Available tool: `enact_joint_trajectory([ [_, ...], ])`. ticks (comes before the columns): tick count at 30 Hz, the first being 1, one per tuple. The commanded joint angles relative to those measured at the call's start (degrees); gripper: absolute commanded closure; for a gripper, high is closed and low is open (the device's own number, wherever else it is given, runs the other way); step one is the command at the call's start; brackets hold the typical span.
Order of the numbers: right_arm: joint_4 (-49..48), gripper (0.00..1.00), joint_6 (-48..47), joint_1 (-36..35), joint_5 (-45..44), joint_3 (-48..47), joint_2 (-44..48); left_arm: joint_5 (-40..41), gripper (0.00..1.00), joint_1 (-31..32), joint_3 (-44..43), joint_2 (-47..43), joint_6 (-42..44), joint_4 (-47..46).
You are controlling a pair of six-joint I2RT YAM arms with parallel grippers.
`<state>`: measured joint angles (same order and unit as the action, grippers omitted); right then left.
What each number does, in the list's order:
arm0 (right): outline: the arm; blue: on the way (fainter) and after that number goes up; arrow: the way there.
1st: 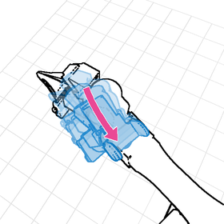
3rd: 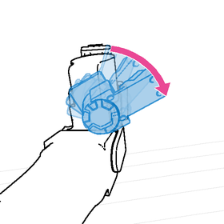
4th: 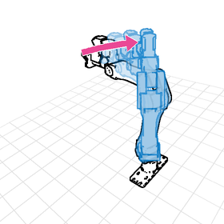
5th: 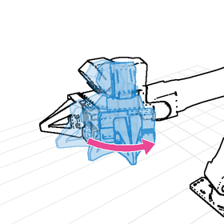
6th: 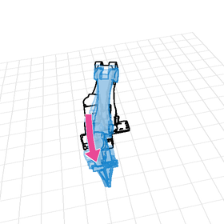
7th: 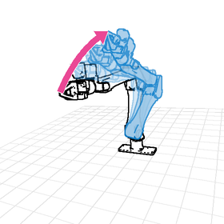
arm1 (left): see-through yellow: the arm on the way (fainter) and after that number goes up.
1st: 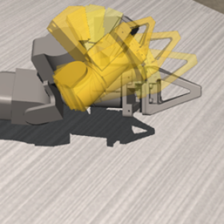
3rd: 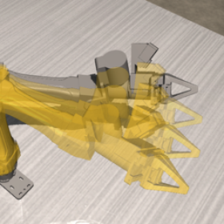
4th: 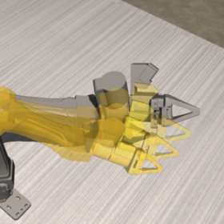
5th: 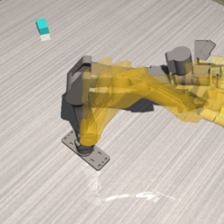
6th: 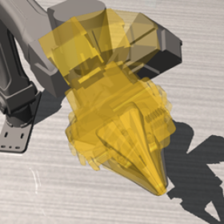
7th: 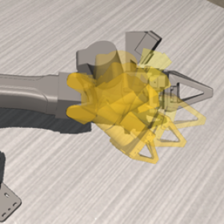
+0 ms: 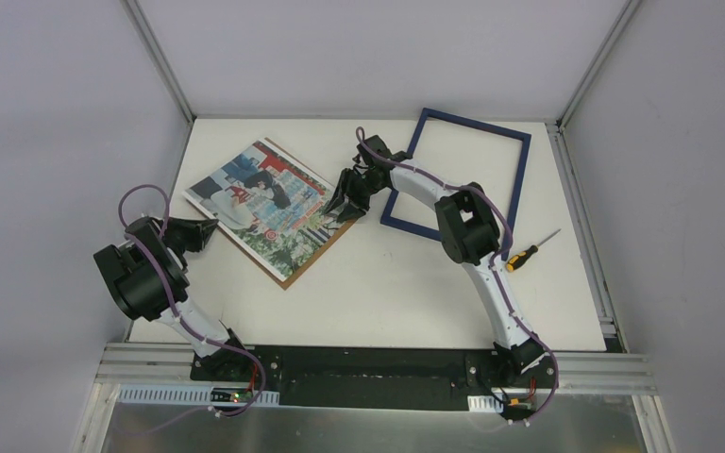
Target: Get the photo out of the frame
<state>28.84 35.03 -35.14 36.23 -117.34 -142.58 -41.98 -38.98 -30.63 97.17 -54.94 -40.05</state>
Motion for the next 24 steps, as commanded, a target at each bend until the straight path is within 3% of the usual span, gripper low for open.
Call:
enact_joint_trajectory([
  [1,4.34,0.51,-1.78,-0.82,-5.92,0.22,-3.35,-0.39,1.0,0.22,-0.73,-0.87,2.06,0.39],
  [7,4.83,0.51,-2.11,-1.01,-5.95,1.19,-1.4,2.37,1.0,0.21,-4.87,-5.22,8.12,17.02],
  [13,8.35,0.5,-4.02,-0.99,-8.12,2.98,4.71,12.93,1.0,0.22,-13.33,-12.9,17.27,44.58],
  [18,14.16,0.49,-6.94,-0.61,-11.31,3.64,10.03,19.43,1.0,0.22,-18.72,-15.61,18.41,59.4],
  [22,14.68,0.47,-8.04,-0.04,-11.61,7.86,15.02,19.26,1.0,0.23,-19.46,-17.01,18.95,62.89],
  [24,13.34,0.42,-9.64,-0.21,-10.46,9.83,16.49,12.27,1.0,0.22,-18.69,-15.64,18.96,61.32],
])
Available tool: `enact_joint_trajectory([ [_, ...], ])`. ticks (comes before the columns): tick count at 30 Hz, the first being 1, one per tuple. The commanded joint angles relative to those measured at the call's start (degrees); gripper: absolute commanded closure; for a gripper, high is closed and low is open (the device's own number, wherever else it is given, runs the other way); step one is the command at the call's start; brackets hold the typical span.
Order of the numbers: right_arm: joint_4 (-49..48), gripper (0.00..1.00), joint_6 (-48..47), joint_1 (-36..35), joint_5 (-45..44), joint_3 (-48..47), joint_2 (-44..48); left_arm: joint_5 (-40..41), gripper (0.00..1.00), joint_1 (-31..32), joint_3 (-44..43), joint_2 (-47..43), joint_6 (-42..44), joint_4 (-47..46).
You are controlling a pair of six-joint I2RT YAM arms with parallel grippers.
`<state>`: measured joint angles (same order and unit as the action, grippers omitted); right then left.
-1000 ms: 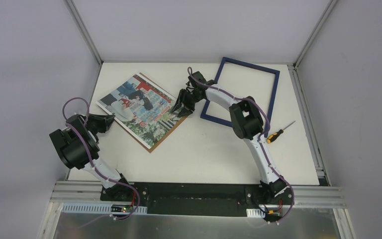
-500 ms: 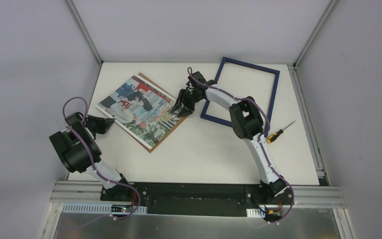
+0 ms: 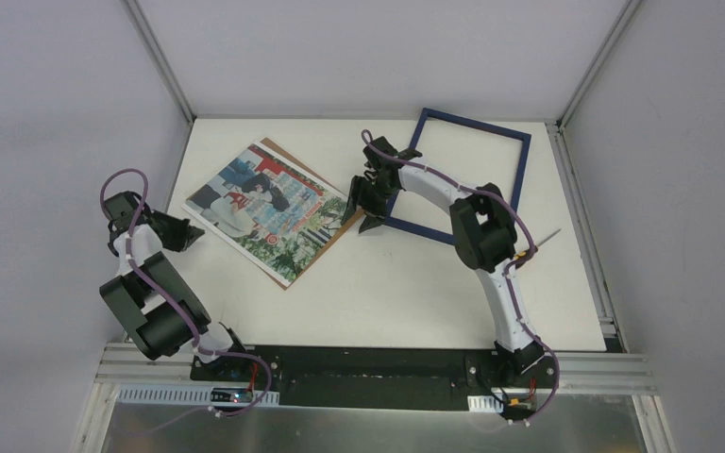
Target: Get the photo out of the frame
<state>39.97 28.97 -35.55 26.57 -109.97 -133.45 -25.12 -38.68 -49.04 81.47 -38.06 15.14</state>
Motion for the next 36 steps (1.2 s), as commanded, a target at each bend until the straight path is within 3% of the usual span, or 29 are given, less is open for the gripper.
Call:
enact_joint_trajectory([
  [1,2.21,0.41,-4.81,-0.03,-1.02,2.18,7.42,-9.41,0.98,-0.08,0.31,2.36,1.33,3.57],
  [3,3.48,0.39,-6.56,-0.5,-1.86,-0.58,5.93,-15.33,0.82,-0.03,2.46,4.58,-1.87,-2.96],
  [4,3.54,0.39,-6.14,-0.59,-1.8,-1.87,4.98,-16.02,0.67,0.0,3.47,4.51,-2.82,-5.87],
  [5,3.21,0.39,-4.8,-0.6,-1.91,-3.56,4.08,-15.38,0.59,0.0,4.34,4.0,-3.09,-7.51],
  [10,-2.86,0.4,-0.43,-0.36,-3.96,-4.97,2.19,-13.81,0.31,0.01,4.97,2.01,-2.34,-9.69],
  [18,-9.93,0.61,4.54,-0.36,-0.38,-11.55,-7.35,-13.02,0.34,-0.17,4.96,4.58,-2.31,-16.58],
  [23,-11.49,0.69,4.02,0.18,-2.43,-9.25,-8.62,-12.31,0.27,-0.69,3.76,7.63,-3.09,-20.1],
  [31,-12.54,0.72,3.32,1.12,-3.15,-2.65,-8.62,-9.71,0.27,-1.14,1.83,11.14,-0.79,-19.27],
  [36,-12.98,0.72,3.05,1.25,-1.9,-1.78,-8.87,-11.53,0.29,-1.14,2.33,14.36,-3.06,-24.32],
])
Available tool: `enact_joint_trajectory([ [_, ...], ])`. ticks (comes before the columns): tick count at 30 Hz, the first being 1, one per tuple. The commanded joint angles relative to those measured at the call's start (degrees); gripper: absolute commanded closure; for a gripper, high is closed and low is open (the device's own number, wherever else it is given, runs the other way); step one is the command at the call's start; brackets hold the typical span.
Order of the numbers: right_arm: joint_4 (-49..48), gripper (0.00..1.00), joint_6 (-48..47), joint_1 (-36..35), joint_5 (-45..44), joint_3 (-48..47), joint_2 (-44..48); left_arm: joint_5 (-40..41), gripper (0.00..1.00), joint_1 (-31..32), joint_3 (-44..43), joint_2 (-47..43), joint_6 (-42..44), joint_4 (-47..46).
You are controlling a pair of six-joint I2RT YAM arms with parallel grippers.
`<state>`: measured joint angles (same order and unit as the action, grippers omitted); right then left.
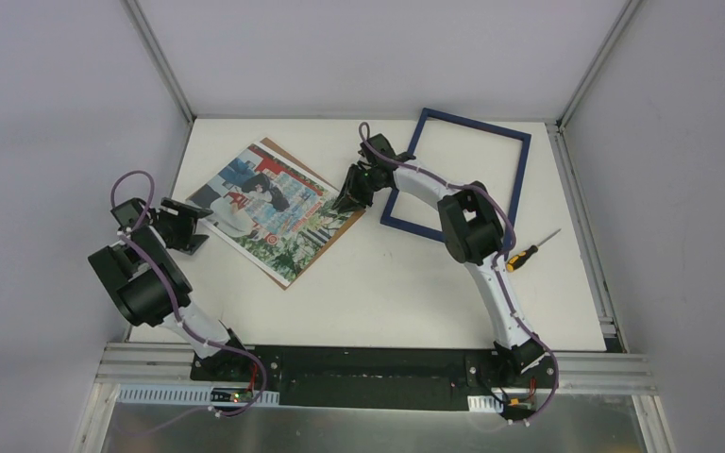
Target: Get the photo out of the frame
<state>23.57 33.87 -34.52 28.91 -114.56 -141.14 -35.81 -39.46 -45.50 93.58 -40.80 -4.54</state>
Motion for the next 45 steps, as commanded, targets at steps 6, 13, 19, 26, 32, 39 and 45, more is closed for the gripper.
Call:
enact_joint_trajectory([
  [6,3.54,0.72,-2.12,0.29,-3.6,2.52,-1.33,-4.13,0.37,-0.21,0.9,6.27,-4.07,-14.73],
  [13,4.45,0.72,-2.13,0.37,-3.21,0.65,-2.35,-6.96,0.4,-0.18,4.27,5.25,-5.69,-19.55],
  [19,4.9,0.72,-2.05,0.26,-2.9,0.13,-2.9,-8.97,0.47,-0.18,5.9,3.12,-7.83,-22.69],
  [26,5.13,0.72,-1.94,0.26,-3.05,-0.08,-2.91,-10.06,0.55,-0.18,6.18,-0.51,-9.06,-22.93],
  [32,5.64,0.71,-2.19,0.26,-3.01,-0.81,-3.3,-10.31,0.65,-0.23,6.58,0.57,-10.73,-24.81],
  [39,6.22,0.71,-2.42,0.27,-3.09,-1.15,-3.7,-11.27,0.77,1.01,8.76,4.48,-16.72,-35.49],
  [45,6.64,0.71,-2.52,0.19,-3.19,-1.83,-4.0,-10.15,0.75,2.7,8.63,6.04,-17.51,-37.02],
])
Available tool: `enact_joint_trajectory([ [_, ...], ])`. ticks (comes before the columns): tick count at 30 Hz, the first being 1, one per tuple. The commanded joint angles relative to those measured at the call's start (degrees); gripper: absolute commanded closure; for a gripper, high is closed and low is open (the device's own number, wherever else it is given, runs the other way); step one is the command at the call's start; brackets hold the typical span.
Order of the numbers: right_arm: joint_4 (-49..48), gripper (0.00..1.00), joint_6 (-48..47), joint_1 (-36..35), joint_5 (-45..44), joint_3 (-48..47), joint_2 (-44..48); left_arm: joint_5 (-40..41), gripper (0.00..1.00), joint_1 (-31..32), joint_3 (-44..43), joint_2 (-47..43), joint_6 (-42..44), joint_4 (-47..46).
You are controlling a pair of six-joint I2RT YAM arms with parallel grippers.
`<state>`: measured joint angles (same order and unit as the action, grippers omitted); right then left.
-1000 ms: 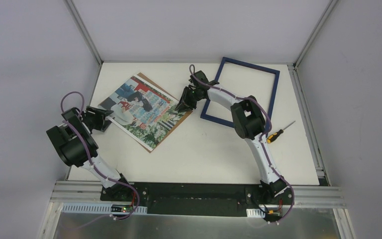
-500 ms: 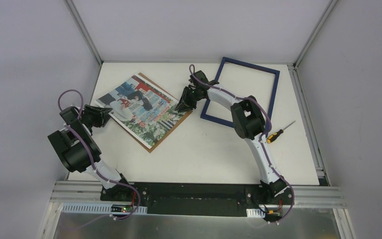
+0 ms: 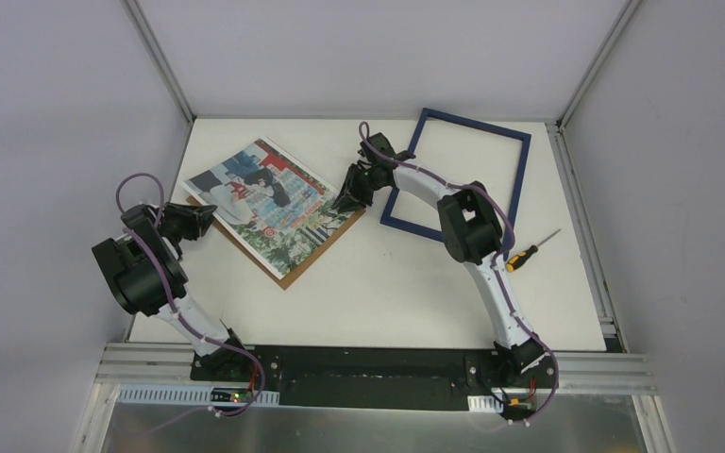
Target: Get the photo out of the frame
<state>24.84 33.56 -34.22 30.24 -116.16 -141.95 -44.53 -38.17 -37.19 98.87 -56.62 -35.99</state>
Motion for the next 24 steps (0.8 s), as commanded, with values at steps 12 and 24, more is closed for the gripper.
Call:
enact_joint_trajectory([
  [12,6.37,0.7,-2.76,-0.18,-4.49,-0.87,-3.51,0.33,0.93,2.93,0.75,0.04,1.0,-2.71],
  [24,12.15,0.32,-9.16,-0.85,-6.43,-2.23,2.17,0.38,1.0,2.93,-10.35,-7.67,13.9,33.09],
])
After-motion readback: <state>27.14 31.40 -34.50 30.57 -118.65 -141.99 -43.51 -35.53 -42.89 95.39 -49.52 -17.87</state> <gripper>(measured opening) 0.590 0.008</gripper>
